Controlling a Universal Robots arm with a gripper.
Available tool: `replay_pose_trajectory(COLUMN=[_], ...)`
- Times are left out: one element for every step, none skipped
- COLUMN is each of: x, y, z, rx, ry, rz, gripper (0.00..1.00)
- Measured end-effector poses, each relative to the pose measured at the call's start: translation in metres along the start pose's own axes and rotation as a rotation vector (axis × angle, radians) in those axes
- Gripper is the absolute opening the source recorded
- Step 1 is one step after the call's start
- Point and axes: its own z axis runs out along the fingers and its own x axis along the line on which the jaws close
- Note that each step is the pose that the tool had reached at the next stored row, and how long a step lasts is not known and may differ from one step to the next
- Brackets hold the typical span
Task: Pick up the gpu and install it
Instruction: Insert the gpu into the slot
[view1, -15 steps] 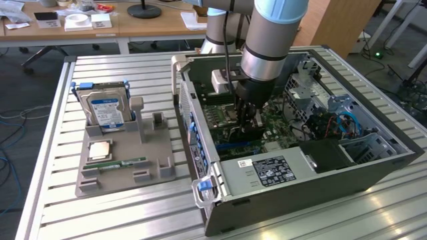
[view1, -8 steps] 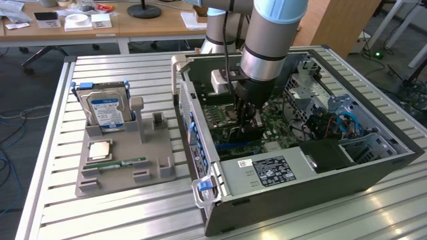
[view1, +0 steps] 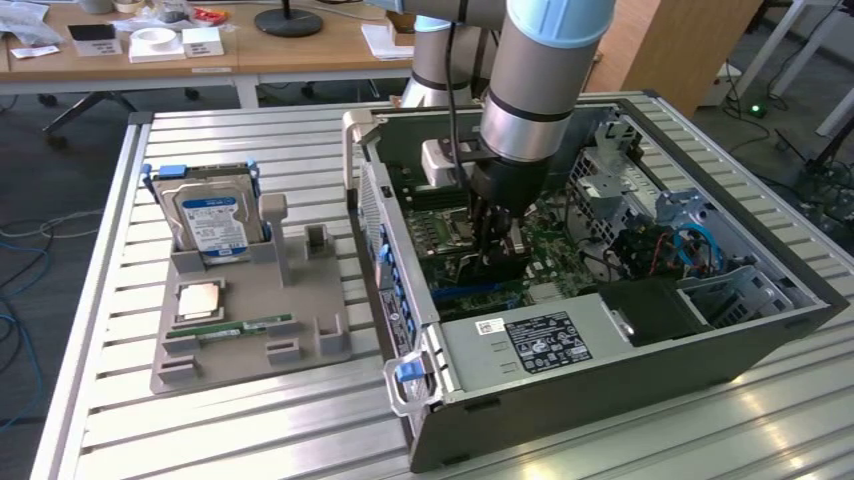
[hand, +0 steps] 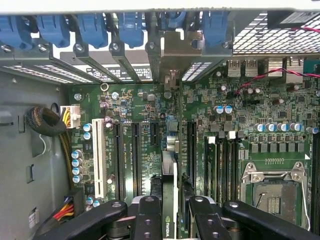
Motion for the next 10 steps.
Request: replay_pose_trajectory(x=[0.0000, 0.0000, 0.0000, 0.0000, 0.0000, 0.0000, 0.0000, 0.0000, 0.0000, 0.0000], y=[0.0000, -0.0001, -0.0002, -0.0002, -0.0002, -0.0002, -0.0002, -0.0001, -0.0002, -0.0002], z=[0.0000, 0.0000, 0.0000, 0.0000, 0.0000, 0.0000, -0.0002, -0.0006, -0.0016, -0.0032], rx=[0.0025, 0.0050, 0.0071, 0.0089, 0.0100, 0.0108, 0.0112, 0.0117, 0.0120, 0.0122], ry=[-0.0001, -0.0002, -0.0002, -0.0003, -0.0003, -0.0004, -0.0005, -0.0006, -0.0006, -0.0004], rz=[0.000, 0.000, 0.000, 0.000, -0.001, -0.001, -0.001, 0.000, -0.001, -0.001], gripper=[0.26, 0.26, 0.26, 0.26, 0.26, 0.26, 0.26, 0.26, 0.26, 0.26])
